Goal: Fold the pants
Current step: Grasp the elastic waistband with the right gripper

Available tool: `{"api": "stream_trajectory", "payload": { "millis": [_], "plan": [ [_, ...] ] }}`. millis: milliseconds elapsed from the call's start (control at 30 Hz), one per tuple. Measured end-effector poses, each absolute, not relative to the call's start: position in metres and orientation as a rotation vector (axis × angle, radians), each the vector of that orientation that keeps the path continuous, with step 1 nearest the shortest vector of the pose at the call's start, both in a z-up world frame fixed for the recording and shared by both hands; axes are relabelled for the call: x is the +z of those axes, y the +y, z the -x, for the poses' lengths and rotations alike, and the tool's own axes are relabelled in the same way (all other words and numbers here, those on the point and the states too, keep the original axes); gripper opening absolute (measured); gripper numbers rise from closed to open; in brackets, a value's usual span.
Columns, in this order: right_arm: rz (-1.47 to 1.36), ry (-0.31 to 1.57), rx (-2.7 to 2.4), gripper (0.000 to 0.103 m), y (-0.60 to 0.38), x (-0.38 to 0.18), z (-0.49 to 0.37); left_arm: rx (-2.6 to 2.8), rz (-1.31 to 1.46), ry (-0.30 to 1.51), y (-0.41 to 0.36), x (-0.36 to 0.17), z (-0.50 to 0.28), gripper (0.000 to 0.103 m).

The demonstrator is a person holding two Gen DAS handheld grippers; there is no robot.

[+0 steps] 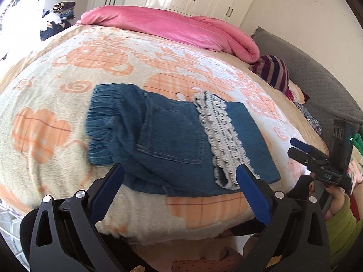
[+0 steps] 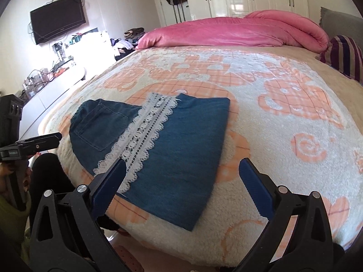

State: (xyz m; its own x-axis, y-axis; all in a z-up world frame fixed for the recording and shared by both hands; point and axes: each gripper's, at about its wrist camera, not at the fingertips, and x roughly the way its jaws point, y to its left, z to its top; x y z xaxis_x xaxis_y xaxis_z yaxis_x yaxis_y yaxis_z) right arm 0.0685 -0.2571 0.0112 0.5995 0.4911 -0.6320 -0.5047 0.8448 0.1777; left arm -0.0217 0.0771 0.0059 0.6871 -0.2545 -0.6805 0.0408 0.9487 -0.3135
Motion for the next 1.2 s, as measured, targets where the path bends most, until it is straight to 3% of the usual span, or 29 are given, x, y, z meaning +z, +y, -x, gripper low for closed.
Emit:
{"api": "stream_trajectory", "payload": {
  "millis": [667,1033,1200],
  "plan": [
    [0.266,0.738,0.916,0.094,-0.091,0.046,-0.121,-0.078,0.355,0.808,0.119,-0.014,0.015,0.099],
    [0.430,0.869,1.070,0.094,0.008,0.031,-0.151,-0.091,0.490,0.790,0.135,-0.029,0.007,0.098],
    [0.426,0.940,1.138,0.094,0.040,0.025,-0.167,-0.117,0.532,0.775,0.137,-0.034,0.002,0.093]
  ]
}}
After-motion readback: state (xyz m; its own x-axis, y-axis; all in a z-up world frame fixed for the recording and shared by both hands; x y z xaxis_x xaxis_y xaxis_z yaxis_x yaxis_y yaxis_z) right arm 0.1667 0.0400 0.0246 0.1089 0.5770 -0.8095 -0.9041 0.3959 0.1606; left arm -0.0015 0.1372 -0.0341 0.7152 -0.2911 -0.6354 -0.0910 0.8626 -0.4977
